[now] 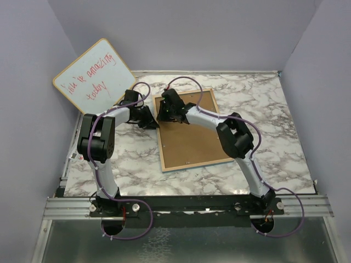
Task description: Put the photo into the frame
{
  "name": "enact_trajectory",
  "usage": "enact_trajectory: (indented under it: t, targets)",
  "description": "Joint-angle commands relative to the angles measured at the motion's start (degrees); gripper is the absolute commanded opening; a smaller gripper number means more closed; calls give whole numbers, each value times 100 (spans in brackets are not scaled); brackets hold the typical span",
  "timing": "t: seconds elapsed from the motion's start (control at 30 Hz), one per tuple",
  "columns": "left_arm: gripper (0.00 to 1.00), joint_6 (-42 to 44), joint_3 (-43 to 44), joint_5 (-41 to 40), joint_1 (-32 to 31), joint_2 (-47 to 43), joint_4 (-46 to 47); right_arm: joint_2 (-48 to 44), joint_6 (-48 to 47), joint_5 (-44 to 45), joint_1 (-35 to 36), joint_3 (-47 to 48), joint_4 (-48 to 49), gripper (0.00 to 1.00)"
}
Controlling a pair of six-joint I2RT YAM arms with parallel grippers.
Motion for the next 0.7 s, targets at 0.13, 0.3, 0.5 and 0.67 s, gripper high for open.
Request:
enact_trajectory:
  t: [0.13,0.3,0.5,0.67]
  targets:
    - [2,154,-250,-677,16,409,-96,372,515,85,-114,243,-463,27]
    - [2,151,-230,-659,11,429,-96,567,640,-91,-184,321,-367,33]
    - [2,145,-212,-639,16,454,-96,900,732,-413,-186,533,-281,34]
    - [2,145,-228,-621,16,439,-105,1104,626,-303,-179,652,-140,34]
